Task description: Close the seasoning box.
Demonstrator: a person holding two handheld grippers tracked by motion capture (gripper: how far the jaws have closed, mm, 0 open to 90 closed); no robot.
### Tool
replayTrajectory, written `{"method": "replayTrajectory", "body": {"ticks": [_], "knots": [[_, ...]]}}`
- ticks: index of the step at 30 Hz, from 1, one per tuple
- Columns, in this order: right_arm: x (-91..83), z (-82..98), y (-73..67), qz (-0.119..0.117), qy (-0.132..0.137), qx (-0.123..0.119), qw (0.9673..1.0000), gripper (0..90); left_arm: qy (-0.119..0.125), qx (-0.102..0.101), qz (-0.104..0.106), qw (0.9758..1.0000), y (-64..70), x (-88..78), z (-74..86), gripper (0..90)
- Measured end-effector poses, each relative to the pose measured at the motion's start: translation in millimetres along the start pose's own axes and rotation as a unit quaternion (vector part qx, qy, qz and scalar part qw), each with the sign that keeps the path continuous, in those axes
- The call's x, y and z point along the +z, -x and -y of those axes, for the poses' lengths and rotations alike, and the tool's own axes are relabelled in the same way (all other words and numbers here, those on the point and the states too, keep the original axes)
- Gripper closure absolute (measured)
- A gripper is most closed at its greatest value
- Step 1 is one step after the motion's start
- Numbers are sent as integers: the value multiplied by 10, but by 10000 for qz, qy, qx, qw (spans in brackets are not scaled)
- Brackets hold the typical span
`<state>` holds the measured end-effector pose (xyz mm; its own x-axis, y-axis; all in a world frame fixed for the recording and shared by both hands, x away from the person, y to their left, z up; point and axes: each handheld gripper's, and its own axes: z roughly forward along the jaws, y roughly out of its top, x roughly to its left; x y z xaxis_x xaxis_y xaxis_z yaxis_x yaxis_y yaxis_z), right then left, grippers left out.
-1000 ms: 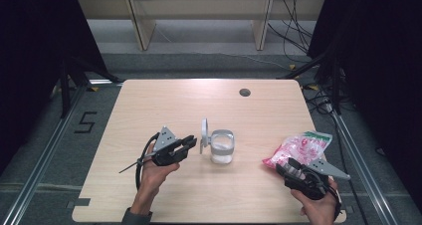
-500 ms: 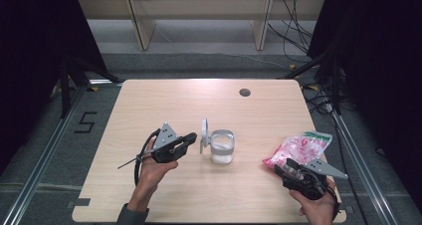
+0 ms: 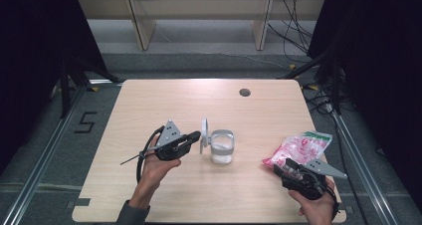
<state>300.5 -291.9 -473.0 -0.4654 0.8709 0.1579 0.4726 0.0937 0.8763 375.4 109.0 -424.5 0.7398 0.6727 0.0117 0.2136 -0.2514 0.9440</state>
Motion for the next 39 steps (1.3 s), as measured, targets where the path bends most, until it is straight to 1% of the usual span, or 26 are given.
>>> {"method": "replayTrajectory", "body": {"ticks": [2,3,4,5,7,8,9,11,12,17,18,20,21,22,23,24,26,27,28,29,32,33,35,36,38,39], "knots": [[-1,-1,6,13,36,-32,10000,425,31,-39,27,10000,12,9,-6,885],[-2,-2,4,-20,66,-5,10000,425,15,15,24,10000,14,12,-14,886],[0,-1,3,-23,73,-3,10000,424,21,-24,26,10000,21,19,-17,885],[2,-1,5,33,21,-35,10000,425,3,41,31,10000,17,22,-24,885],[0,-1,-1,9,3,-3,10000,425,7,21,12,10000,20,30,-28,880],[0,-1,-1,-4,5,0,10000,425,48,-20,55,10000,24,44,-28,879],[-2,-3,-1,-26,43,18,10000,425,6,35,35,10000,23,40,-36,880],[-5,-4,5,-24,55,-4,10000,425,11,-6,42,10000,36,51,-40,881],[-4,-4,5,-25,56,-5,10000,425,1,34,49,10000,37,58,-45,881],[0,-3,-6,-46,54,33,10000,425,10,17,62,10000,54,88,-52,878],[2,5,-44,-117,75,312,9994,425,23,10,69,10000,57,93,-53,877],[3,4,-46,-117,86,316,9994,425,22,-2,99,9999,65,108,-57,876],[3,4,-45,-120,89,306,9994,425,13,46,103,9999,67,112,-63,876],[0,3,-44,-118,67,296,9995,425,10,-6,107,9999,76,119,-65,874],[-3,0,-32,-96,50,206,9997,425,14,36,114,9999,76,125,-73,874],[-3,1,-45,-110,37,293,9995,425,14,32,115,9999,79,128,-76,874],[-4,-1,-49,-113,23,317,9994,425,40,36,175,9998,86,149,-83,872],[5,1,-32,-49,20,189,9998,425,2,58,151,9999,90,149,-90,870],[6,2,-28,-48,20,166,9998,425,12,44,170,9998,95,157,-93,867],[5,2,-29,-49,20,168,9998,425,7,24,180,9998,101,162,-96,867],[-5,0,-31,-33,-26,170,9998,425,-25,99,217,9997,120,185,-114,868],[-5,0,-30,-35,-29,166,9999,425,-28,49,224,9997,135,194,-116,866],[8,5,-39,-70,13,238,9997,425,0,101,284,9995,146,220,-127,865],[10,7,-34,-63,11,205,9998,425,-45,151,270,9995,149,220,-135,863],[9,7,-34,-68,7,212,9998,425,-38,28,302,9995,179,235,-134,848],[3,4,-41,-74,-11,269,9996,425,-27,61,337,9994,181,240,-136,832]]}}
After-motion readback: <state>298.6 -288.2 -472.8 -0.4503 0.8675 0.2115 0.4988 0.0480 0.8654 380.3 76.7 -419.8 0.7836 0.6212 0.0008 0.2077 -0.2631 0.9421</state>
